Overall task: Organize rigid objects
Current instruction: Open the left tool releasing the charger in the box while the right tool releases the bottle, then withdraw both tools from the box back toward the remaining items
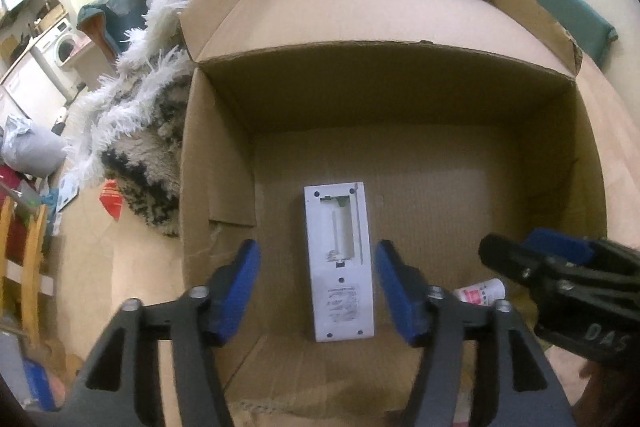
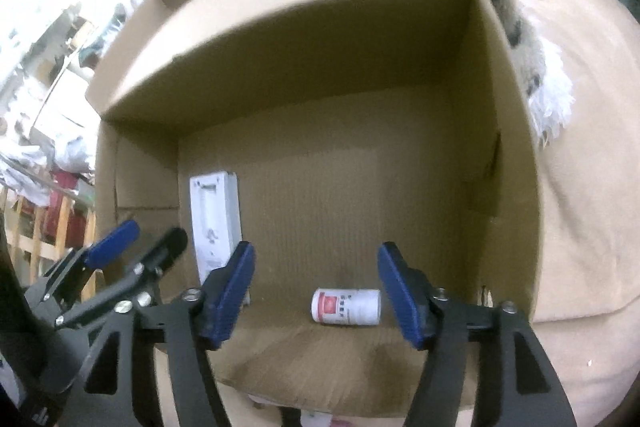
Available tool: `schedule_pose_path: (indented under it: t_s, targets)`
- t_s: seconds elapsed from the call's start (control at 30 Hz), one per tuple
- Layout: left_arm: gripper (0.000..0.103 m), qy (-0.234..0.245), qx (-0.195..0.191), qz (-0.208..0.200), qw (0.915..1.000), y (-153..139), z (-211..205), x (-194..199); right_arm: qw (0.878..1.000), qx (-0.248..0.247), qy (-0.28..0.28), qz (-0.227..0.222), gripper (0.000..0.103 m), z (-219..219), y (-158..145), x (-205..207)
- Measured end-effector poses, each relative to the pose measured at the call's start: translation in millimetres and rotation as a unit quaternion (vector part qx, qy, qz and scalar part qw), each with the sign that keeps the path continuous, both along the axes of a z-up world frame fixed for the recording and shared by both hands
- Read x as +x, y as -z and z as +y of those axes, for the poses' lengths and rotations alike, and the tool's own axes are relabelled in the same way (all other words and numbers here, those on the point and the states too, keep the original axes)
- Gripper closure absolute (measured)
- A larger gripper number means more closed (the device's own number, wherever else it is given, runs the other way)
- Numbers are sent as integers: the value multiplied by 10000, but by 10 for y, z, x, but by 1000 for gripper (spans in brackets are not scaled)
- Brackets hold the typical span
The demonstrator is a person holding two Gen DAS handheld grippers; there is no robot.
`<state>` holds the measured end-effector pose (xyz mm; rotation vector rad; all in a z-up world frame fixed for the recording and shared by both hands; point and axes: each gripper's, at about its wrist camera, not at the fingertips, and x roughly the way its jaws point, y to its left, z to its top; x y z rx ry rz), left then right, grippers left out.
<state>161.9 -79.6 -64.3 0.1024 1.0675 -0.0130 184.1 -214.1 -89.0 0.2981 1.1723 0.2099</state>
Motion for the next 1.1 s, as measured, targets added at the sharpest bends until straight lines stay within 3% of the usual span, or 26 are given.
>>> schedule_pose_path:
  t_s: [0.17, 0.6, 1.1]
  targets:
    - [30, -201, -68, -99, 9997, -117, 99, 34, 9992, 363, 155, -88, 21, -81, -37, 7]
    - [30, -245, -131, -82, 9996, -144, 164, 51, 9987, 137, 257, -415, 17, -117, -182, -41]
    - [30, -465, -348, -315, 9978, -510, 386, -262, 9961, 210, 422, -740, 17, -238, -509, -321]
